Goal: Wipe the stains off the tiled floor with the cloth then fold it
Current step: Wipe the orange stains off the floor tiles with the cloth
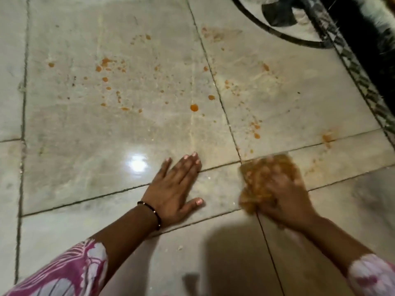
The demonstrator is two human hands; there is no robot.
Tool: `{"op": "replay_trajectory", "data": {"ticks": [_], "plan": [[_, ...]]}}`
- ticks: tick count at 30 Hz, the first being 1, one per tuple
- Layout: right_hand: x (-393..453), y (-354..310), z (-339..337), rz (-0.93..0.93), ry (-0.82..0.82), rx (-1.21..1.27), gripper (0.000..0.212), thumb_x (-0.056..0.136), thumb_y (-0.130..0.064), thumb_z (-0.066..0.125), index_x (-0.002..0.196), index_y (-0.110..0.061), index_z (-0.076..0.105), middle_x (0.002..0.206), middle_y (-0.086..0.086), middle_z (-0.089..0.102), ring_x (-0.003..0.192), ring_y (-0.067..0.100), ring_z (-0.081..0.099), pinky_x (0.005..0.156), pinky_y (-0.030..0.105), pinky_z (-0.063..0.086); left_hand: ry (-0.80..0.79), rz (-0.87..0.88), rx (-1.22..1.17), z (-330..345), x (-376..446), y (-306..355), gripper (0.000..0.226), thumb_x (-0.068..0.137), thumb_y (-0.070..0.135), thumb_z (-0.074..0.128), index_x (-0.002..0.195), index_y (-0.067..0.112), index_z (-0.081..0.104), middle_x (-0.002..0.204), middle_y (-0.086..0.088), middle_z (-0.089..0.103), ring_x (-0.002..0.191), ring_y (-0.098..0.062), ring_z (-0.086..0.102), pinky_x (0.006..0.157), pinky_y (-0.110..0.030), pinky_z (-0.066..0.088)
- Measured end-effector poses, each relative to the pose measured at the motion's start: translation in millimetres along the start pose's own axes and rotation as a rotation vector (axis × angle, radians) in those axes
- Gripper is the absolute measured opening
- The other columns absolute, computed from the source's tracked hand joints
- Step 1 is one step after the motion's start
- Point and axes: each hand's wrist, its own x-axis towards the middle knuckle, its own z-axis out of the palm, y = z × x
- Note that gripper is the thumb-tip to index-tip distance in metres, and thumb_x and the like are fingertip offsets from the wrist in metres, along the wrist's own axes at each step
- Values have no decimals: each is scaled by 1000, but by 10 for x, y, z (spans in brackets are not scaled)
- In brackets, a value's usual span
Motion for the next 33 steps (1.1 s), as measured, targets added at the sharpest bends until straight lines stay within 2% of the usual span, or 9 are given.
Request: {"op": "replay_trajectory", "data": {"ticks": [3, 6, 11, 13, 18, 21, 28, 31, 33], "plan": [[248, 461, -104, 349, 76, 47, 74, 80, -68, 30, 145, -32, 28, 158, -3, 15, 145, 22, 7, 109, 64, 7, -12, -49, 108, 63, 41, 45, 84, 89, 67, 25, 150, 9, 19, 157, -8, 14, 144, -20, 15, 115, -50, 9], [871, 392, -151, 465, 154, 88, 82, 79, -67, 21, 149, -24, 20, 157, 7, 17, 144, 31, 10, 112, 58, 8, -14, -69, 127, 49, 36, 80, 85, 89, 67, 26, 150, 9, 15, 158, -8, 11, 145, -20, 10, 116, -50, 7], [729, -340, -11, 20, 56, -36, 69, 92, -53, 33, 150, -27, 6, 158, -1, 9, 145, 24, 8, 112, 62, 3, 2, -146, 126, 37, 55, 105, 94, 84, 71, 26, 150, 7, 10, 158, -11, 6, 146, -23, 5, 117, -49, 1], [355, -249, 33, -75, 93, -32, 69, 90, -48, 36, 149, -25, 10, 155, -2, 14, 143, 23, 18, 110, 64, 10, 4, -150, 127, 42, 58, 112, 94, 84, 72, 25, 150, 7, 11, 158, -11, 8, 146, -22, 6, 117, -49, 2], [429, 636, -117, 368, 118, 4, 64, 91, -47, 29, 150, -27, 12, 158, 0, 16, 144, 22, 14, 112, 57, 3, -3, -158, 140, 67, 59, 123, 94, 84, 72, 24, 151, 7, 9, 158, -10, 5, 146, -21, 3, 117, -49, 1], [968, 536, -179, 503, 153, 72, 63, 96, -40, 38, 151, -22, 12, 159, 4, 10, 145, 24, 5, 112, 53, -3, -8, -172, 144, 80, 38, 122, 94, 84, 72, 22, 151, 8, 8, 158, -9, 4, 146, -20, 1, 117, -48, 1], [253, -184, 57, -210, 13, -56, 69, 90, -50, 40, 149, -27, 14, 157, -3, 13, 144, 18, 12, 114, 54, 1, 22, -167, 128, 53, 72, 138, 93, 84, 72, 24, 150, 7, 12, 158, -10, 9, 146, -21, 5, 117, -47, 1], [-164, 394, 37, -219, -20, -118, 71, 86, -60, 36, 148, -35, 13, 155, -1, 20, 142, 23, 22, 114, 54, 7, 50, -169, 113, 93, 66, 117, 93, 83, 72, 26, 150, 9, 13, 158, -9, 10, 146, -21, 7, 117, -46, 0], [-107, 700, -2, 54, 48, -68, 71, 86, -59, 33, 148, -36, 9, 155, 3, 23, 141, 26, 24, 115, 52, 6, 59, -176, 112, 112, 46, 109, 93, 83, 72, 26, 151, 10, 12, 158, -8, 10, 146, -21, 7, 117, -46, 0]]}}
